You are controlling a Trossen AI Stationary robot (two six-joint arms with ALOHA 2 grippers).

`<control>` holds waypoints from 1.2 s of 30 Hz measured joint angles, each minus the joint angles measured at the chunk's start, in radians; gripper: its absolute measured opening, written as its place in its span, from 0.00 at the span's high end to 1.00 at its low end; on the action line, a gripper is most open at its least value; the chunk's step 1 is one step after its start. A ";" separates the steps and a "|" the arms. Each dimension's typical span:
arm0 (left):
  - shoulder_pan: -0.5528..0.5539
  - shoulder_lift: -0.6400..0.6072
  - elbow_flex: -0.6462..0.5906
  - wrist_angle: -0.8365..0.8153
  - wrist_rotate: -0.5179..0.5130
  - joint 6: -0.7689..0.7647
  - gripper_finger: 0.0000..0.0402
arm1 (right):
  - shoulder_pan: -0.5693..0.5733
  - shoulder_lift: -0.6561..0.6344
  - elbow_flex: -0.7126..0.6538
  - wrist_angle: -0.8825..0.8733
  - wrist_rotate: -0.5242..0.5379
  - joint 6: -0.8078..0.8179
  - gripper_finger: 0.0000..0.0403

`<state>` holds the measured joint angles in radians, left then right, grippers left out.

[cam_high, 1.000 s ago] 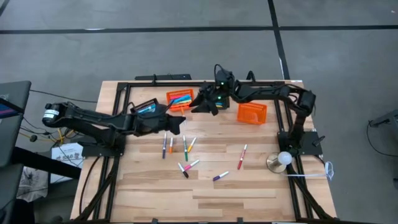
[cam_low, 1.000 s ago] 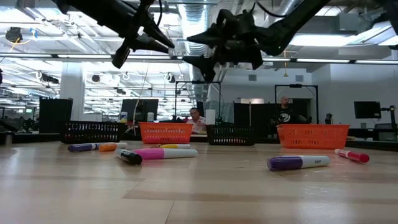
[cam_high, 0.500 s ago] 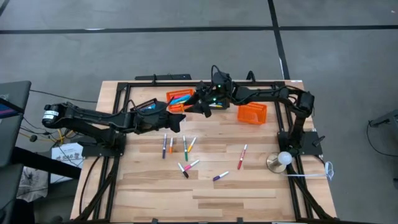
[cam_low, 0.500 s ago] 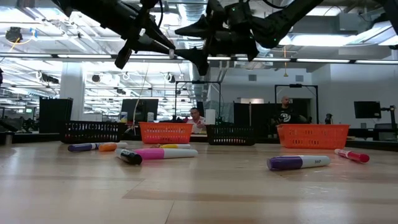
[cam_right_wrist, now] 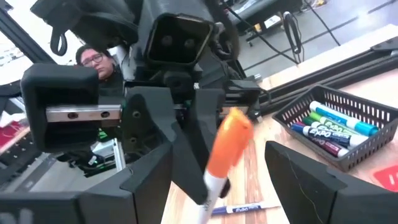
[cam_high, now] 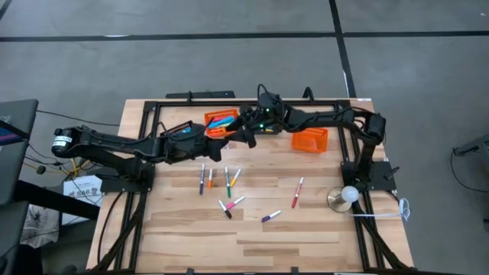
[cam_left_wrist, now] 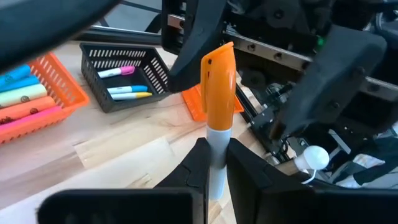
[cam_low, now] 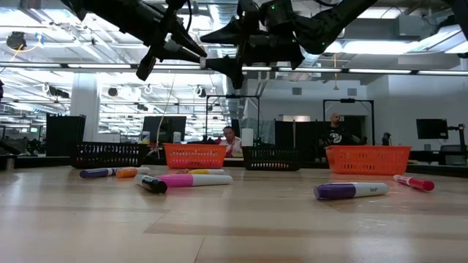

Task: Pick & Place Markers
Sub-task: Put the bottom small orange highlighter pen into the right black bin

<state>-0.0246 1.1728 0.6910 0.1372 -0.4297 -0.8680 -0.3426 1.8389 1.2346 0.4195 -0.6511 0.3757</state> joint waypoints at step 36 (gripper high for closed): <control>0.006 0.001 0.000 0.020 -0.005 0.025 0.92 | 0.014 0.000 0.000 0.013 0.071 -0.025 0.91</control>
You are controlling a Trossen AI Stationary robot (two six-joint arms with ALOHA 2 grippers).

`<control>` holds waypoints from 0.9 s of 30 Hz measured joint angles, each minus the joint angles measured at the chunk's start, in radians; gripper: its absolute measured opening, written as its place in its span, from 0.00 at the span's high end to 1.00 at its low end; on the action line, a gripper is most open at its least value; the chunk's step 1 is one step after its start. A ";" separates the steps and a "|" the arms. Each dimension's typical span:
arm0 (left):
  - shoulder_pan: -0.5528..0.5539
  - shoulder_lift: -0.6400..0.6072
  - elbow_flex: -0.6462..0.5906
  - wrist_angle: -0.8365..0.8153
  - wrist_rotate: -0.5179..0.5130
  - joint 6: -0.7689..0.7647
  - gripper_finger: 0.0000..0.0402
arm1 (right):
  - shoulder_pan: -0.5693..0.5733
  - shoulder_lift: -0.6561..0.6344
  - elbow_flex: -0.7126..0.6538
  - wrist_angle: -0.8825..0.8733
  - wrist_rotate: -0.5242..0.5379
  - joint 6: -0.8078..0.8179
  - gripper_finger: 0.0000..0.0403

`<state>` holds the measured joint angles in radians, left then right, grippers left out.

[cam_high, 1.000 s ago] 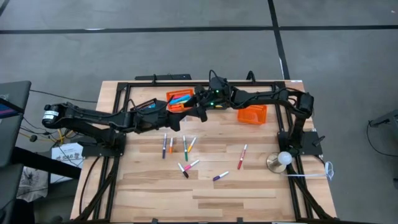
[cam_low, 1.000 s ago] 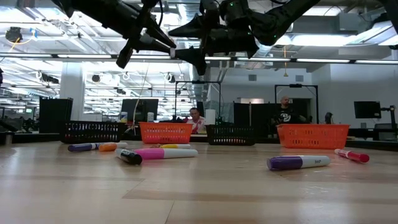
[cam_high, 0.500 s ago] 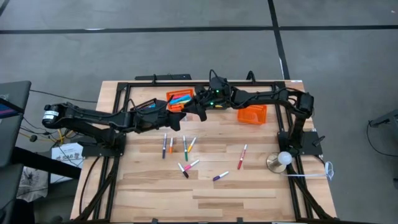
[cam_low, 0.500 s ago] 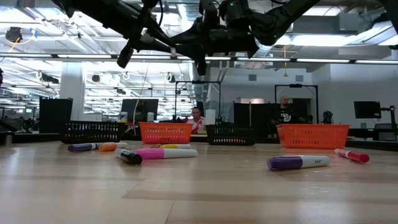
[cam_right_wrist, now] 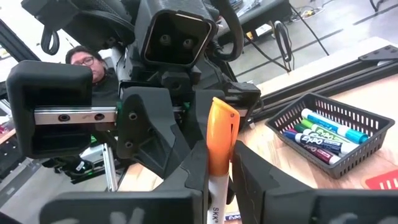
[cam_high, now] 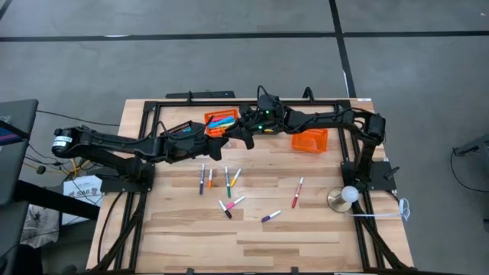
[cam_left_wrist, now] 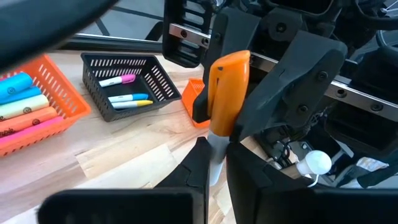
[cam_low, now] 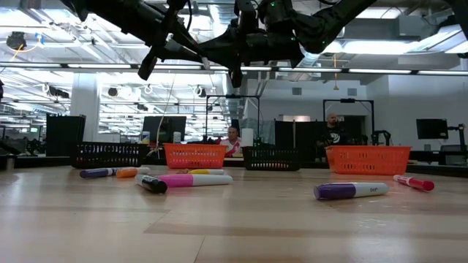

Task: Pick & Place Markers
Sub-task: Put the bottom small orange highlighter pen into the right black bin

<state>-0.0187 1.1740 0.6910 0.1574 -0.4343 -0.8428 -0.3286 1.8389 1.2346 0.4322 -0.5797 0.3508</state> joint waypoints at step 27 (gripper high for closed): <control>0.000 0.000 0.000 -0.010 0.014 0.103 0.48 | -0.135 -0.004 0.000 -0.189 0.030 -0.110 0.91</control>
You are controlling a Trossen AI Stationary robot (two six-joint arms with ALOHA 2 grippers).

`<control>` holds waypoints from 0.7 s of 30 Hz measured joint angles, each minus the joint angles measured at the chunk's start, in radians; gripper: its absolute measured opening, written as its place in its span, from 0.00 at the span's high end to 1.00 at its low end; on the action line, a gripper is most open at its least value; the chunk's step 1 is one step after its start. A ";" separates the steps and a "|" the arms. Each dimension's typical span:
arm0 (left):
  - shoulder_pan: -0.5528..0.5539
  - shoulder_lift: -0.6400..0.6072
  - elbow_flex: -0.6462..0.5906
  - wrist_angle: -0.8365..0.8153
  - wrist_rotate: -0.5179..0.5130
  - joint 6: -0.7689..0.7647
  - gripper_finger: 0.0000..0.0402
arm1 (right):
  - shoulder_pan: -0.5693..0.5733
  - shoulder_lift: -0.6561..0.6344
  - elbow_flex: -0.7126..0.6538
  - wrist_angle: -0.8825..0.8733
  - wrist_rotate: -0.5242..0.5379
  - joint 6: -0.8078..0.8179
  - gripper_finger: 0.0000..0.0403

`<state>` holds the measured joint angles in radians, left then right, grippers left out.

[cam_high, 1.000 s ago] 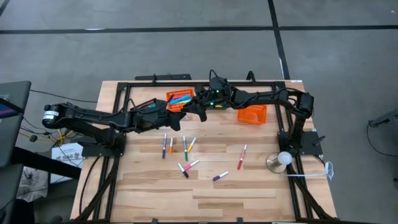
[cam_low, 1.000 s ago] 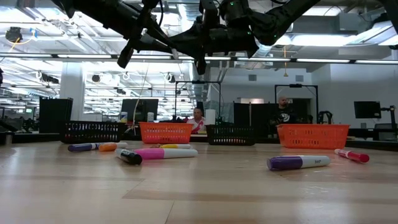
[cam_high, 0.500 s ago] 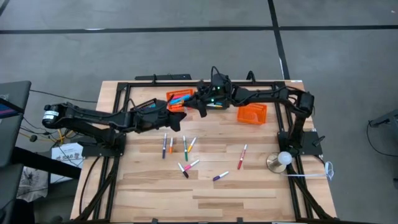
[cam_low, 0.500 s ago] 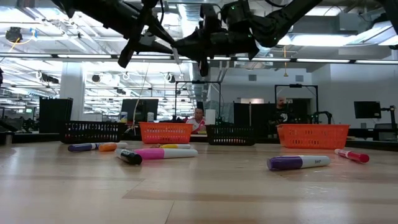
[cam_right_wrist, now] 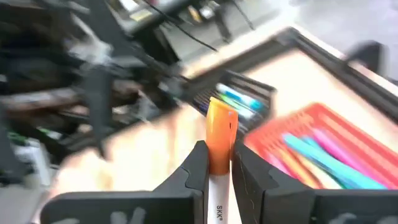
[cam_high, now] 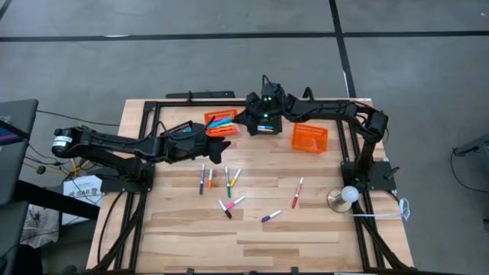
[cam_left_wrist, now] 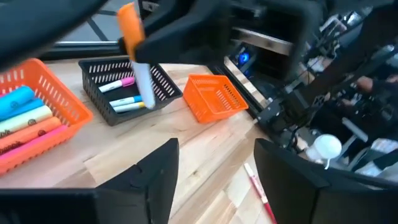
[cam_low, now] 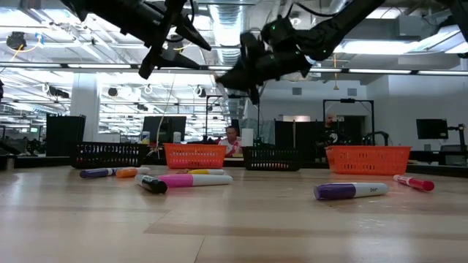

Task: Pick & Place Markers
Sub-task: Put the bottom small orange highlighter pen into the right black bin

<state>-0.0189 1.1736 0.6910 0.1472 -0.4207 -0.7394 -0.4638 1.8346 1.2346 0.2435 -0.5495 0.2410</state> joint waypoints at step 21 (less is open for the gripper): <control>0.000 0.000 0.000 -0.194 -0.001 0.032 0.55 | -0.071 -0.011 0.136 -0.688 0.484 -0.429 0.92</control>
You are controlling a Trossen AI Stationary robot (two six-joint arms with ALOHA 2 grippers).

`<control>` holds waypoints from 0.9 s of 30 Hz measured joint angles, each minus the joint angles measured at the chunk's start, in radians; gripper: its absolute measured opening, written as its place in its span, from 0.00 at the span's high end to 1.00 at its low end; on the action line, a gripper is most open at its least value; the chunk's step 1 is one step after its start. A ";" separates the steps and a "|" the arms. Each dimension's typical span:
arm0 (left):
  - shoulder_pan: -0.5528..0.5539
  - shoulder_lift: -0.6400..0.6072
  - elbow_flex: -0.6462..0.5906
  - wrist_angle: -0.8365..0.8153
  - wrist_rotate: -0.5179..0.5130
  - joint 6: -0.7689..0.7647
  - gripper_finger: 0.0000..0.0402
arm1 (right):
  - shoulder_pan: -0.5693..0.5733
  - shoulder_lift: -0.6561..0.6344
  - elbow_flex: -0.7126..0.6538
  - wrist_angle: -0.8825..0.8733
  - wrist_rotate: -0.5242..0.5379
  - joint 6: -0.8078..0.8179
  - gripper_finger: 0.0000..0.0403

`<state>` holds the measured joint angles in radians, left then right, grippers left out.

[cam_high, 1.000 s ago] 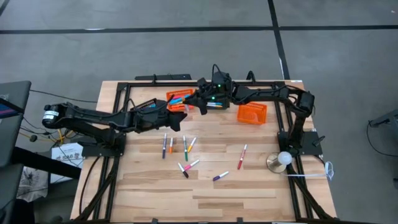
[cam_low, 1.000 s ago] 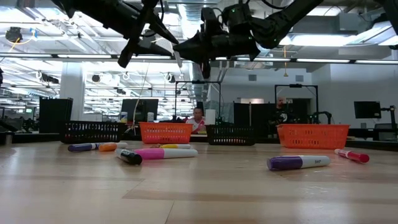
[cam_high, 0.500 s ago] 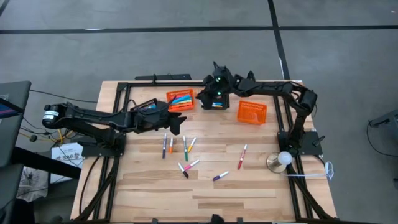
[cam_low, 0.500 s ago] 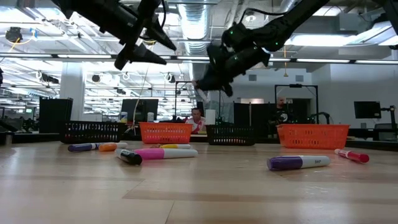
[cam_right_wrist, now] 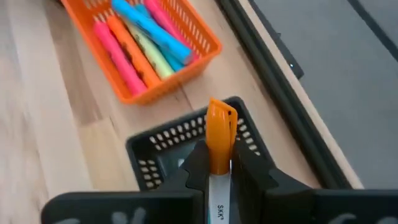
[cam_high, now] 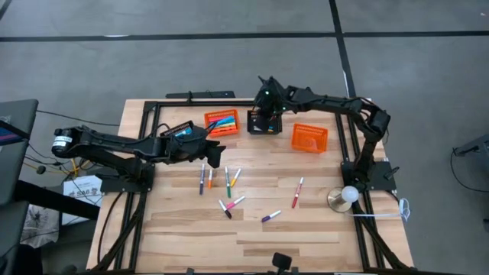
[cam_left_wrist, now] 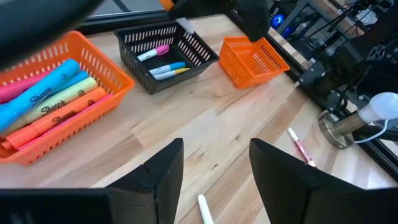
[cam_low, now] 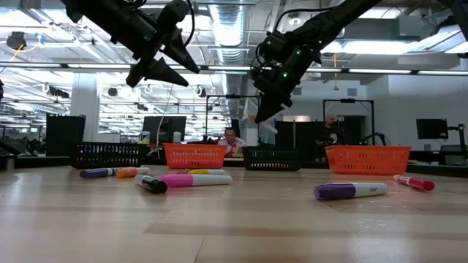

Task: Pick & Place Markers
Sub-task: Put the bottom small orange highlighter pen into the right black bin

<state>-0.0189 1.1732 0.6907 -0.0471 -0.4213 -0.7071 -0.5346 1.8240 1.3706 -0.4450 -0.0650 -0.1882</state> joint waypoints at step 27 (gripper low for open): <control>-0.002 0.000 -0.011 -0.010 -0.021 -0.009 0.56 | -0.017 0.294 0.188 -0.240 0.013 -0.149 0.90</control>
<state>-0.0204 1.1732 0.6800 -0.0568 -0.4424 -0.7165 -0.5520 2.1176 1.5582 -0.6848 -0.0523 -0.3370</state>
